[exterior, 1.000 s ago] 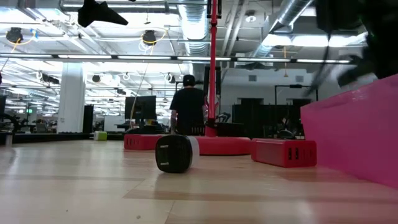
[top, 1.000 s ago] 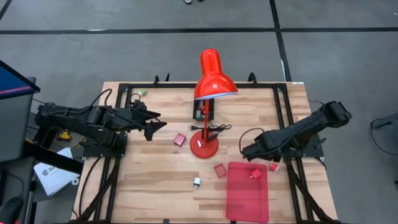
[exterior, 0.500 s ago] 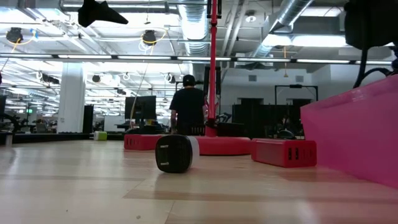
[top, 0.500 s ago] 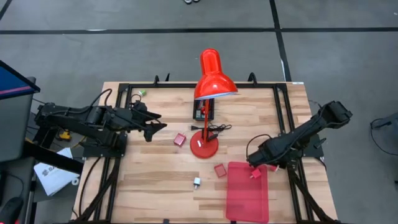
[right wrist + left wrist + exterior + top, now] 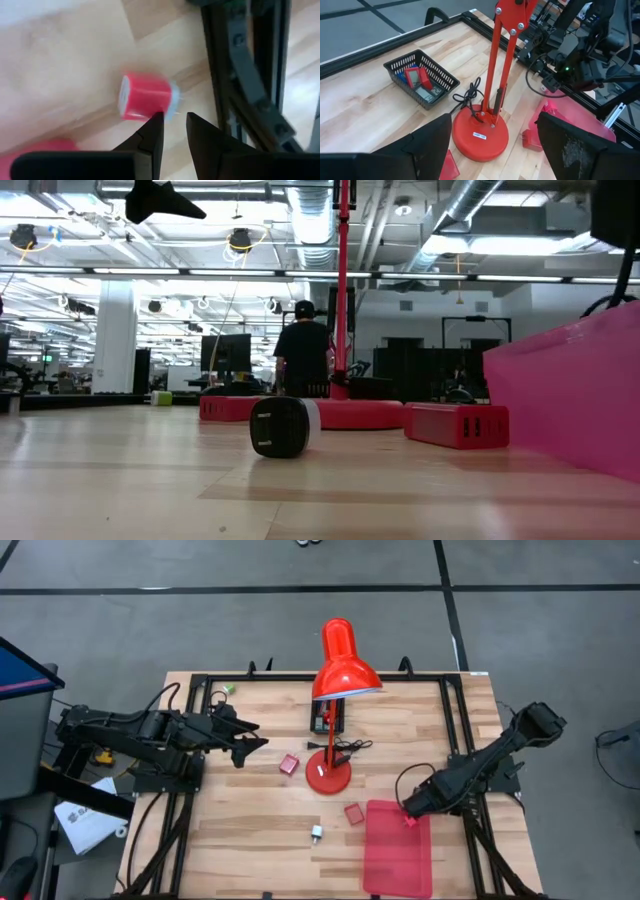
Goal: Pick & Place Office items
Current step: Adjust the red bin
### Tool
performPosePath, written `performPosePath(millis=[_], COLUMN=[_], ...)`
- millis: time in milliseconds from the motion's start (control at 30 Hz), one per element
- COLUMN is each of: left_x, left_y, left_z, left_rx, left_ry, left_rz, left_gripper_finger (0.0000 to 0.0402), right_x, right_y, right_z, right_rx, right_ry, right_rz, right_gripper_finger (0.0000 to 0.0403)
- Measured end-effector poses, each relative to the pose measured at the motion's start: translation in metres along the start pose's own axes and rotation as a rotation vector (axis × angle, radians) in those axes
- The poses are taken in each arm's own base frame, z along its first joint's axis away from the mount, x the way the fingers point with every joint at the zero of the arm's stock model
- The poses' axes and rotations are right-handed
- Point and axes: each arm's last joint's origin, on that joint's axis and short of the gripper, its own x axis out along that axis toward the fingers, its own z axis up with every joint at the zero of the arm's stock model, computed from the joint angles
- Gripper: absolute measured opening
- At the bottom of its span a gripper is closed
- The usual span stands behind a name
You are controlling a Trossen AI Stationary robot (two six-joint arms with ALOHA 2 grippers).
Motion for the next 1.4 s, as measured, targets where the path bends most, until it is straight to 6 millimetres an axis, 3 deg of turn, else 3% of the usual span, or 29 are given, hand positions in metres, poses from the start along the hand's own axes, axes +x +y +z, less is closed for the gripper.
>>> performPosePath(millis=[133,600,933,1133,1267,1400], left_x=[0.000,0.000,0.000,0.000,0.000,0.000], left_y=[0.000,-0.002,-0.002,-0.002,-0.002,-0.002], left_z=[0.000,0.002,0.002,0.002,0.003,0.003], left_rx=[-0.025,-0.074,-0.089,-0.090,-0.090,-0.093], left_ry=[0.000,-0.021,-0.021,-0.022,-0.025,-0.028], left_rz=[0.000,-0.019,-0.019,-0.019,-0.017,-0.017], left_gripper_finger=[0.0285,0.0285,0.0285,0.0285,0.0285,0.0285], right_x=[0.008,0.003,-0.043,-0.086,-0.092,-0.083], right_y=[0.004,0.014,0.006,0.009,0.015,0.023], right_z=[0.001,0.008,-0.007,-0.026,-0.038,-0.056], right_rx=[-0.003,0.026,-0.014,-0.105,-0.185,-0.249], right_ry=[0.042,-0.025,-0.146,-0.232,-0.180,-0.140], right_rz=[0.037,0.119,0.196,0.501,0.618,0.646], right_gripper_finger=[0.0079,0.0079,0.0079,0.0078,0.0073,0.0065])
